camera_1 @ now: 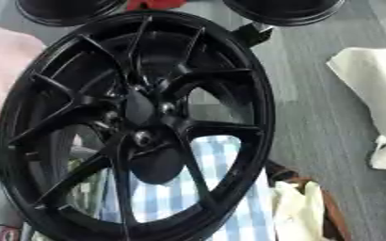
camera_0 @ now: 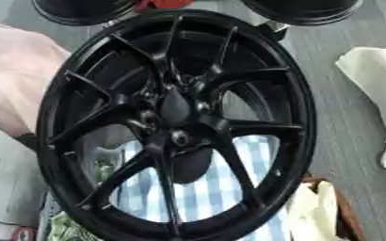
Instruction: Pull the pin out of the wheel hub.
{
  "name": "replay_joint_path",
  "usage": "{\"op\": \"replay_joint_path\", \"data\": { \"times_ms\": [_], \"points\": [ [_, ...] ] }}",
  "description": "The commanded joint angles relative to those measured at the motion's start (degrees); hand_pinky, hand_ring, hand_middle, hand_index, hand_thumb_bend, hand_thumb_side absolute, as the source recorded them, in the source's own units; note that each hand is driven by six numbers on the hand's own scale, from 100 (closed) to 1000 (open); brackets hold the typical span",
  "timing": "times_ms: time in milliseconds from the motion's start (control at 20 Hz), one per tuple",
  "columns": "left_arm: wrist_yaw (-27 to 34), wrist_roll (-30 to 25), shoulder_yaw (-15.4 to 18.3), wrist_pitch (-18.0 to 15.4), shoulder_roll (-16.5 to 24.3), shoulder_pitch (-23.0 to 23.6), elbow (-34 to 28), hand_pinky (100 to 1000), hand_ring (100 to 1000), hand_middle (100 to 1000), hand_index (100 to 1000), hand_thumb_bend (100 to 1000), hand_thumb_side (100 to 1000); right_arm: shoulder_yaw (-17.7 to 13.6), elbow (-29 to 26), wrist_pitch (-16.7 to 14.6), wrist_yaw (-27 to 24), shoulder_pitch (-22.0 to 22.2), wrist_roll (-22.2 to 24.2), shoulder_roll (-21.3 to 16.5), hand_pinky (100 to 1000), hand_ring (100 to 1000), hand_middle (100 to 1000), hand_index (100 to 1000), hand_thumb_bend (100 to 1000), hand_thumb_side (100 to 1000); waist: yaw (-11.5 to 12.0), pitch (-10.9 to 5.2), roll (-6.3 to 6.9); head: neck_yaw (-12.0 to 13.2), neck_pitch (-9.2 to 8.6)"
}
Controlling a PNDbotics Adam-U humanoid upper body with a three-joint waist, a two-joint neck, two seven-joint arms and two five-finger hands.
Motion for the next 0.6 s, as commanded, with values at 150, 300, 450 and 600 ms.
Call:
{"op": "replay_joint_path", "data": {
  "times_ms": [150,300,450,600],
  "points": [
    [-0.08,0.01,0.57,0.0,0.67,-0.11,-1.16,754,758,664,728,196,764,-1.63,-4.48,-2.72,-4.97,-1.97,-4.22,-1.14,836,837,694,812,100,356,0.35,-1.44,-0.55,-0.33,-0.46],
    [-0.08,0.0,0.51,0.0,0.75,-0.23,-1.16,754,758,664,728,196,762,-1.06,-7.89,-5.1,-8.25,-3.2,-7.1,-0.9,839,828,672,799,100,562,0.63,-1.5,-0.72,-0.72,-0.31],
    [-0.13,-0.08,0.37,-0.03,0.9,-0.45,-1.16,753,758,664,728,196,761,-0.01,-11.24,-7.18,-11.13,-4.46,-9.66,-0.65,845,827,664,797,100,564,0.8,-1.57,-0.84,-1.35,-0.45],
    [-0.13,-0.09,0.31,0.0,0.97,-0.56,-1.16,753,758,664,728,196,760,0.91,-13.9,-8.59,-13.44,-5.6,-11.0,-0.43,848,826,658,795,100,573,0.94,-1.64,-0.92,-1.62,-0.62]
  ]
}}
